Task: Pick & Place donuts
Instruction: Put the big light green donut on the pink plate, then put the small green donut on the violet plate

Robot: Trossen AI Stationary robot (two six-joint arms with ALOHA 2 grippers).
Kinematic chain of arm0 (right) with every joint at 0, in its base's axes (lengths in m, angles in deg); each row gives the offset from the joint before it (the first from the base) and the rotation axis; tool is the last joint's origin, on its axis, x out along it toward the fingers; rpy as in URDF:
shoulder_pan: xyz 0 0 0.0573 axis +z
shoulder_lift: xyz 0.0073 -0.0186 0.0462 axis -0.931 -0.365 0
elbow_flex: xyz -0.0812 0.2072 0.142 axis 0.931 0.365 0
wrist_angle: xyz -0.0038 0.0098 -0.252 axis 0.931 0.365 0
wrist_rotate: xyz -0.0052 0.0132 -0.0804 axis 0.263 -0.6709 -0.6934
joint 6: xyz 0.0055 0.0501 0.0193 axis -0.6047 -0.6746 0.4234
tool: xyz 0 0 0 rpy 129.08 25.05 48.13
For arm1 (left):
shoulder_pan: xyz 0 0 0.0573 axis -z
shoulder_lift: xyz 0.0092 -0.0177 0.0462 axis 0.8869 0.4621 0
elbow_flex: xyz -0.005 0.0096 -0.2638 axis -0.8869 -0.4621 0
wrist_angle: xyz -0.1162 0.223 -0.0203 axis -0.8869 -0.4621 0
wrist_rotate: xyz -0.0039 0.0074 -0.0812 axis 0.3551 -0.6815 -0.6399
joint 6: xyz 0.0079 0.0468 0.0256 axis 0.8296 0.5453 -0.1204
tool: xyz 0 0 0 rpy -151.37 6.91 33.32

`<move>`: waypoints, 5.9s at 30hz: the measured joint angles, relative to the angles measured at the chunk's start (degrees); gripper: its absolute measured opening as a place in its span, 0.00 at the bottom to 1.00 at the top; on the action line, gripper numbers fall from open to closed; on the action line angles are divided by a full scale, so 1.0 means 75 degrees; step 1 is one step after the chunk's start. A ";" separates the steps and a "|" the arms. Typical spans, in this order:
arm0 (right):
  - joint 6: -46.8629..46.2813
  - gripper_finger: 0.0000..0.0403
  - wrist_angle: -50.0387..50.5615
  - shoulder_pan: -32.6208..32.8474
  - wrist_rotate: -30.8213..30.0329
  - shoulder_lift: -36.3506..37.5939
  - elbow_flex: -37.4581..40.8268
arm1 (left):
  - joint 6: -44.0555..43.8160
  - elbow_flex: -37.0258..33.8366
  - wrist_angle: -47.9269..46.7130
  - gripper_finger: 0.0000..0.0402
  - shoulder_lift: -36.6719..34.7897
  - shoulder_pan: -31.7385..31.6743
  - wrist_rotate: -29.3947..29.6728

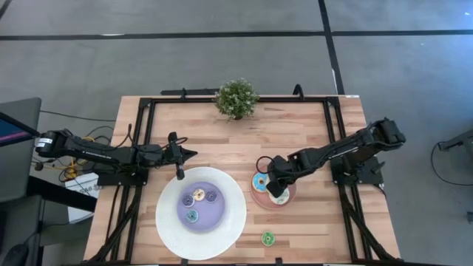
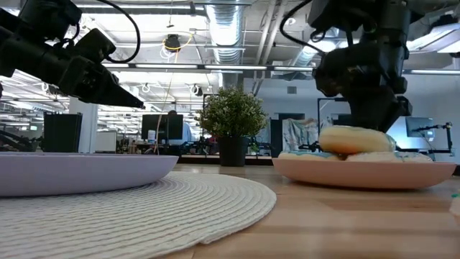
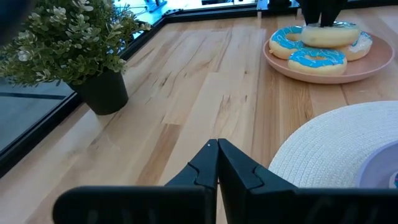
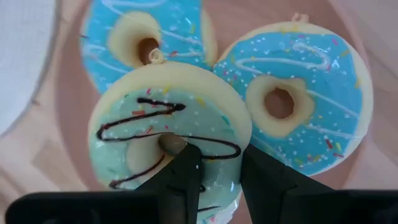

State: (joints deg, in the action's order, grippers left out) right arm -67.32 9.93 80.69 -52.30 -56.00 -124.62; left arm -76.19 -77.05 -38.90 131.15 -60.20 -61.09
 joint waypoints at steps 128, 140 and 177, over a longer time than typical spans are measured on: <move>0.5980 0.59 -0.7718 -0.1568 -0.0219 0.6339 0.6330 | -0.0736 0.9026 -0.3980 0.00 0.7478 0.1777 0.0663; 0.6260 0.49 -0.6450 -0.0793 -0.0652 0.9077 0.6729 | -0.2208 0.9130 -0.3837 0.00 0.7595 0.2377 0.0810; 0.7332 0.37 -0.4987 -0.1032 -0.0216 1.1506 0.6703 | -0.1698 1.7194 -0.8158 0.01 1.3166 0.3570 -0.0406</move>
State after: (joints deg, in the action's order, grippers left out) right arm -12.33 -27.47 72.96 -53.92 30.30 -74.35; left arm -88.92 51.91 -100.09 229.90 -33.42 -64.13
